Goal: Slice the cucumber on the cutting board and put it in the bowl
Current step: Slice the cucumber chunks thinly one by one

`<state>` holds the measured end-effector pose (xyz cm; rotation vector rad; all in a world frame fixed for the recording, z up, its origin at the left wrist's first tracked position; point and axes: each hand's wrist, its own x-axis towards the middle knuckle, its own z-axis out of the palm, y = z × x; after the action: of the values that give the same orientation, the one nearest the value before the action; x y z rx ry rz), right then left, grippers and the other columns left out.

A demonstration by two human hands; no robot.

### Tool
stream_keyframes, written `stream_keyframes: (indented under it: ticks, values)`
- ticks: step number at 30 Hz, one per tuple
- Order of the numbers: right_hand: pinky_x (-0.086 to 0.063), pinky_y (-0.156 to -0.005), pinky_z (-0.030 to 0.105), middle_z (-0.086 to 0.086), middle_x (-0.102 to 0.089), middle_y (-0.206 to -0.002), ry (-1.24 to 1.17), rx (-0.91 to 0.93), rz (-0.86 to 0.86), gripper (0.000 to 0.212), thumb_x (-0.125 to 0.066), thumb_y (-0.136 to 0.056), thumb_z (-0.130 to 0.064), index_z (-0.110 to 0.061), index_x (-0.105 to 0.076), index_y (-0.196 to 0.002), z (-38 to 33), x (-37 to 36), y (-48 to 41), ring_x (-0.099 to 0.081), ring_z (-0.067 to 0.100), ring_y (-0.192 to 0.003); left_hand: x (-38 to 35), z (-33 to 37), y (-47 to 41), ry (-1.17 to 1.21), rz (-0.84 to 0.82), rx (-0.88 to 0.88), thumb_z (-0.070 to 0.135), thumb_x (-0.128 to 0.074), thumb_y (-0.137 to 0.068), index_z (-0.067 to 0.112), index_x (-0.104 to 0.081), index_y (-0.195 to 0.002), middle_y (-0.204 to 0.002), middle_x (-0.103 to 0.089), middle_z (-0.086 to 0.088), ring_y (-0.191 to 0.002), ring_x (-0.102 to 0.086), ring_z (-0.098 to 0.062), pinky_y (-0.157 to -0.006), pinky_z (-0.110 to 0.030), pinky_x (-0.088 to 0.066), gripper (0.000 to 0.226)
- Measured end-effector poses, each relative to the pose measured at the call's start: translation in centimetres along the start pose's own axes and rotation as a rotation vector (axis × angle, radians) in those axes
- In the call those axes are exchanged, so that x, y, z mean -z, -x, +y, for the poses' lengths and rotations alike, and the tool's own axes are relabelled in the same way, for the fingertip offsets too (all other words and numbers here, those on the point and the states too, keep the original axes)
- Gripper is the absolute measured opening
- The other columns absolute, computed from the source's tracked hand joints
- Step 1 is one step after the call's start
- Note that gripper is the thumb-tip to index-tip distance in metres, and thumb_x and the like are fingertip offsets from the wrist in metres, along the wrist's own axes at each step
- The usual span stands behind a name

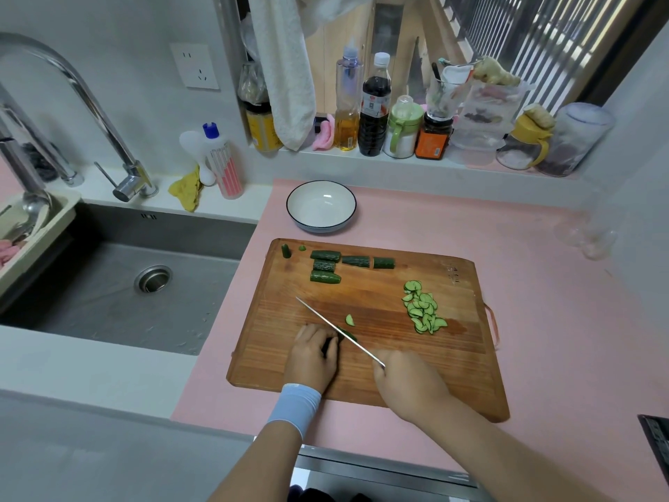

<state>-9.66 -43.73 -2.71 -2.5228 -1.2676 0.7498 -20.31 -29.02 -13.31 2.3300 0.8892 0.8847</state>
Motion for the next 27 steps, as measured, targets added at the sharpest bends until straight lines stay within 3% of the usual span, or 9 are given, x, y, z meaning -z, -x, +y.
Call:
stream_keyframes:
  ticks: [4,8,11,15,19,24,27]
  values:
    - [-0.039,-0.063,0.03,-0.005,-0.054,-0.073,-0.007,0.001,0.012,0.019,-0.042,-0.097,-0.023,-0.032,-0.051,-0.083,-0.9,0.1,-0.6,-0.051,0.025,-0.073,0.1,0.1,0.1,-0.001,-0.003,0.001,-0.003,-0.074,-0.073,0.01,-0.066,-0.078,-0.079,-0.059,-0.001,-0.079,-0.051,-0.016,-0.077,-0.017,-0.039,0.016]
    - [-0.037,-0.063,0.03,-0.003,-0.056,-0.076,-0.001,0.012,0.031,0.024,-0.041,-0.098,-0.024,-0.031,-0.064,-0.102,-0.8,-0.1,-0.4,-0.052,0.024,-0.074,0.0,0.1,0.0,-0.016,-0.004,0.007,-0.003,-0.073,-0.073,0.01,-0.062,-0.074,-0.076,-0.058,-0.002,-0.076,-0.051,-0.018,-0.076,-0.016,-0.038,0.017]
    - [-0.037,-0.063,0.031,0.002,-0.068,-0.087,0.009,0.034,0.058,0.028,-0.041,-0.1,-0.027,-0.036,-0.064,-0.114,-0.6,-0.4,-0.1,-0.051,0.023,-0.073,-0.1,-0.1,0.1,-0.021,-0.013,0.013,-0.001,-0.072,-0.074,0.009,-0.063,-0.076,-0.077,-0.058,-0.002,-0.076,-0.053,-0.02,-0.076,-0.019,-0.04,0.014]
    - [-0.038,-0.064,0.032,0.001,-0.07,-0.09,0.01,0.05,0.071,0.029,-0.041,-0.101,-0.03,-0.037,-0.062,-0.12,-0.1,-0.3,0.8,-0.058,0.026,-0.079,-0.1,-0.1,0.1,-0.025,-0.016,0.02,0.0,-0.072,-0.075,0.01,-0.065,-0.077,-0.078,-0.06,-0.002,-0.077,-0.054,-0.02,-0.076,-0.02,-0.041,0.012]
    - [-0.039,-0.063,0.033,-0.004,-0.059,-0.076,0.031,0.043,0.057,0.028,-0.04,-0.102,-0.031,-0.031,-0.064,-0.116,0.3,0.0,1.5,-0.055,0.023,-0.073,-0.1,-0.1,0.2,-0.021,-0.016,0.032,-0.001,-0.073,-0.074,0.01,-0.066,-0.078,-0.079,-0.062,-0.002,-0.079,-0.054,-0.019,-0.077,-0.018,-0.04,0.014]
    - [-0.049,-0.068,0.033,-0.002,-0.07,-0.085,0.026,0.014,0.037,0.031,-0.04,-0.101,-0.03,-0.032,-0.063,-0.121,0.5,0.1,1.5,-0.06,0.023,-0.076,-0.1,-0.1,0.1,-0.018,-0.008,0.022,-0.001,-0.075,-0.073,0.01,-0.067,-0.078,-0.079,-0.062,-0.002,-0.079,-0.054,-0.019,-0.078,-0.017,-0.04,0.014]
    - [-0.047,-0.064,0.033,-0.003,-0.066,-0.078,0.002,-0.01,0.007,0.025,-0.04,-0.1,-0.029,-0.028,-0.065,-0.103,0.3,0.1,1.1,-0.06,0.023,-0.073,0.0,-0.1,0.1,-0.006,-0.004,0.024,-0.002,-0.075,-0.073,0.011,-0.066,-0.076,-0.077,-0.061,-0.001,-0.078,-0.053,-0.017,-0.077,-0.015,-0.039,0.016]
